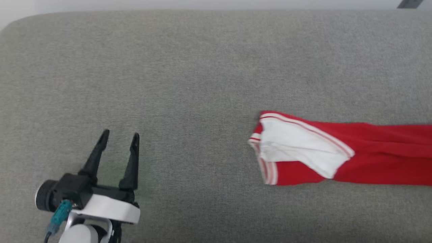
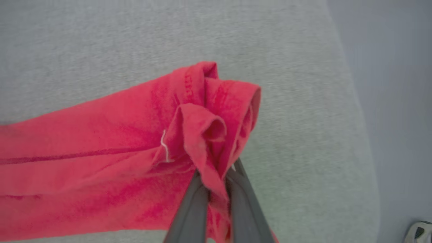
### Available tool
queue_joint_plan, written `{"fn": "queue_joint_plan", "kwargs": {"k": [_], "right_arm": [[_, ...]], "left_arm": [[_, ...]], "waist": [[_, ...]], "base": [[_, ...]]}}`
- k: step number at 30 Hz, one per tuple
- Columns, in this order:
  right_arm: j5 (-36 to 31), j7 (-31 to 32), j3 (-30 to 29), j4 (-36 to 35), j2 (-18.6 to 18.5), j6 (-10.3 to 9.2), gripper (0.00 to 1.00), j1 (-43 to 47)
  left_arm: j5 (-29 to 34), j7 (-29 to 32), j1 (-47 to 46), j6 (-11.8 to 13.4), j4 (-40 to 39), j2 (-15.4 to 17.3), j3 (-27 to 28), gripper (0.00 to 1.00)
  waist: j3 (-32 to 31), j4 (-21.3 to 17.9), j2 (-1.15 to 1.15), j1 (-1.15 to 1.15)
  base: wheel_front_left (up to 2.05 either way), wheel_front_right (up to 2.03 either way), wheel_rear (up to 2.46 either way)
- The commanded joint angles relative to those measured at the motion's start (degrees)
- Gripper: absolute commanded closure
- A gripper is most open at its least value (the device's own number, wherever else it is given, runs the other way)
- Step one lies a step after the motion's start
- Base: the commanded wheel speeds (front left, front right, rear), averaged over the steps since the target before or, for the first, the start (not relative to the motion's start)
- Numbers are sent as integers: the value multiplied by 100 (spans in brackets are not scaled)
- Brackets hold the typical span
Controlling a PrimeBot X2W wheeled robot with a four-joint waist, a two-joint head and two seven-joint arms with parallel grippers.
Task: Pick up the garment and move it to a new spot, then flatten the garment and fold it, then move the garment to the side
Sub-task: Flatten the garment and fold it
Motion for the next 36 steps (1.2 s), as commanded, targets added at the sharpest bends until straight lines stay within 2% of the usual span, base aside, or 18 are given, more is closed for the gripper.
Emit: {"fn": "queue_joint_plan", "kwargs": {"k": [1, 6, 11, 16, 26, 32, 36], "right_arm": [[-20, -60, -98, 51, -88, -28, 100, -48], [33, -118, -396, 197, -301, -22, 100, -210], [-30, -61, -241, -67, -308, -17, 100, -155], [35, 67, 162, -735, -147, -16, 100, 77], [5, 472, 1051, -2587, 310, -16, 100, 446], [-227, 779, 1599, -3253, 655, -16, 100, 288], [-425, 905, 1984, -3460, 834, -16, 100, 105]], "left_arm": [[-21, -27, -115, -6, -8, 7, 21, 0], [82, -27, -253, -6, -62, 19, 20, 0], [60, -27, -243, -6, 23, -15, -47, 0], [-38, -27, -98, -6, 125, -16, -152, 0], [-133, -27, 71, -7, 288, 12, -293, 0], [-148, -27, 107, -7, 364, -7, -350, 0], [-261, -27, 51, -7, 369, -19, -455, 0]], "waist": [[63, -55, 0, 0], [137, -94, 0, 0], [70, -75, 0, 0], [-107, -19, 0, 0], [-440, 245, 0, 0], [-529, 439, 0, 0], [-509, 601, 0, 0]], "base": [[0, 0, 0], [0, 0, 0], [0, 0, 0], [0, 0, 0], [0, 0, 0], [0, 0, 0], [0, 0, 0]]}}
